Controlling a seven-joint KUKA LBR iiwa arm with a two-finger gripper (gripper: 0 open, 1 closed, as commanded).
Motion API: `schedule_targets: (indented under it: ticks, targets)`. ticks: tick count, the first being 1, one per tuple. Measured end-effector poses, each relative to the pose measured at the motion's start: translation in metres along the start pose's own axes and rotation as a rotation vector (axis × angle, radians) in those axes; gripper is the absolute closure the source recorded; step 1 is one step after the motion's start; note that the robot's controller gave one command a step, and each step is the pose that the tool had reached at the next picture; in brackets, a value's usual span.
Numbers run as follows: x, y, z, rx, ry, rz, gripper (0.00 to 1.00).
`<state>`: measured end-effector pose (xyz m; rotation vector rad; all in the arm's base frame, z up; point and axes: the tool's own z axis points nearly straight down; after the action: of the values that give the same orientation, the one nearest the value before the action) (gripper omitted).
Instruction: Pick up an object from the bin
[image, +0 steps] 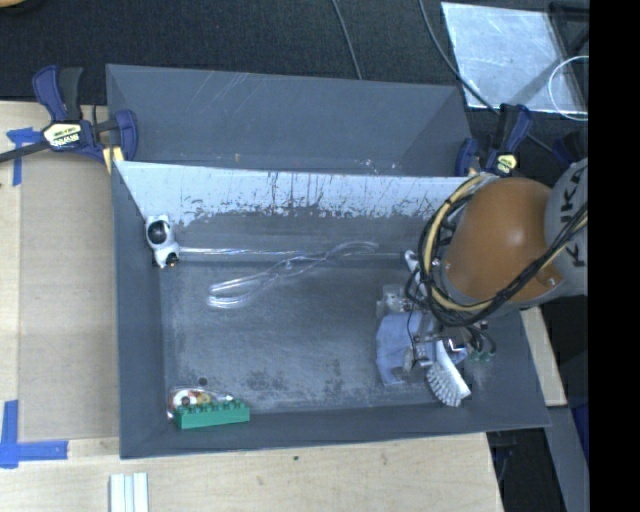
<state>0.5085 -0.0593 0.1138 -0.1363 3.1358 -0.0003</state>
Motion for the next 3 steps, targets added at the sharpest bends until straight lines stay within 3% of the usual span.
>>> schedule_targets:
  ticks: [1, 2, 3]
  targets:
    - [-0.028, -0.037, 0.040, 0.001, -0.004, -0.267, 0.00]
    - [-0.010, -0.006, 0.005, 0.000, -0.004, -0.028, 0.00]
    - [-0.028, -0.033, 0.042, 0.001, -0.005, -0.116, 0.00]
